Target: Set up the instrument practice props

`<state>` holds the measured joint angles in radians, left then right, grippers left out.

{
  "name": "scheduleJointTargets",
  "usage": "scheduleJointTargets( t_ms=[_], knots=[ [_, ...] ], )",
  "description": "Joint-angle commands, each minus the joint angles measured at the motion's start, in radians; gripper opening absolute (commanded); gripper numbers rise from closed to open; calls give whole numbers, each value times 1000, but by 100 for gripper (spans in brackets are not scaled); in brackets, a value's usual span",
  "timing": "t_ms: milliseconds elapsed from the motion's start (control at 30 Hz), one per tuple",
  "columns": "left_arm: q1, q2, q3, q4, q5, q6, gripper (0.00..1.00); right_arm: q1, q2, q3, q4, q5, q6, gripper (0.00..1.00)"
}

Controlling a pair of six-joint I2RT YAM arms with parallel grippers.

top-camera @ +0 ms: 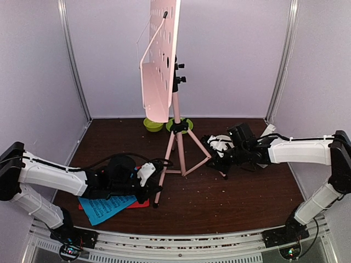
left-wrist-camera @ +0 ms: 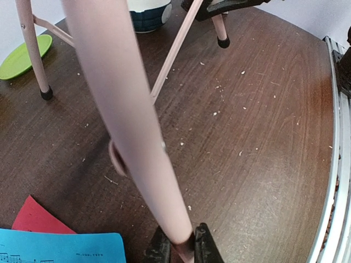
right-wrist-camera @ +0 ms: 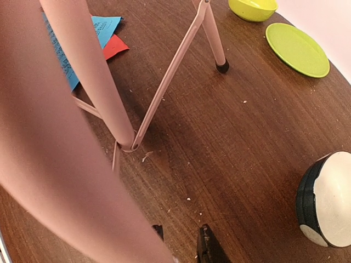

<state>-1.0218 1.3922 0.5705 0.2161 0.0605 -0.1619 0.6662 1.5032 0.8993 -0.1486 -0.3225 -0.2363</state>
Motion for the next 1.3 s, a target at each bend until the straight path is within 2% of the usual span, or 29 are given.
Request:
scheduleJointTargets(
  t_ms=[0, 167, 233, 433, 567, 733, 867, 1033, 1100, 1133, 1267],
  knots=[
    [-49, 20, -1, -127, 67, 50, 2, -50, 25, 27, -54, 110, 104, 19],
    [-49, 19, 21, -124, 59, 31, 5, -49, -13, -13, -44, 93, 115, 48],
    [-49, 29, 35, -116, 64, 15, 6, -50, -32, -31, -44, 86, 123, 57],
    [-49, 45, 33, -105, 80, -8, 6, -48, -95, -64, -63, 93, 149, 67],
    [-69, 44, 38, -114, 89, -8, 10, -48, -157, -96, -59, 103, 201, 76],
    [-109, 63, 68, -128, 84, -24, 22, -48, -219, -143, -53, 145, 271, 76],
    [-143, 70, 80, -134, 95, -7, 40, -48, -255, -174, -61, 158, 308, 75],
    [-136, -70, 25, -103, 126, 48, 56, -48, -299, -201, -72, 159, 332, 74],
    [-94, -150, 1, -99, 137, 68, 64, -48, -317, -204, -72, 158, 348, 74],
    [-69, -180, -4, -109, 149, 77, 65, -48, -325, -207, -73, 158, 359, 74],
    [159, -251, 16, -154, 255, 114, 66, -48, -355, -227, -74, 171, 421, 69]
  ],
)
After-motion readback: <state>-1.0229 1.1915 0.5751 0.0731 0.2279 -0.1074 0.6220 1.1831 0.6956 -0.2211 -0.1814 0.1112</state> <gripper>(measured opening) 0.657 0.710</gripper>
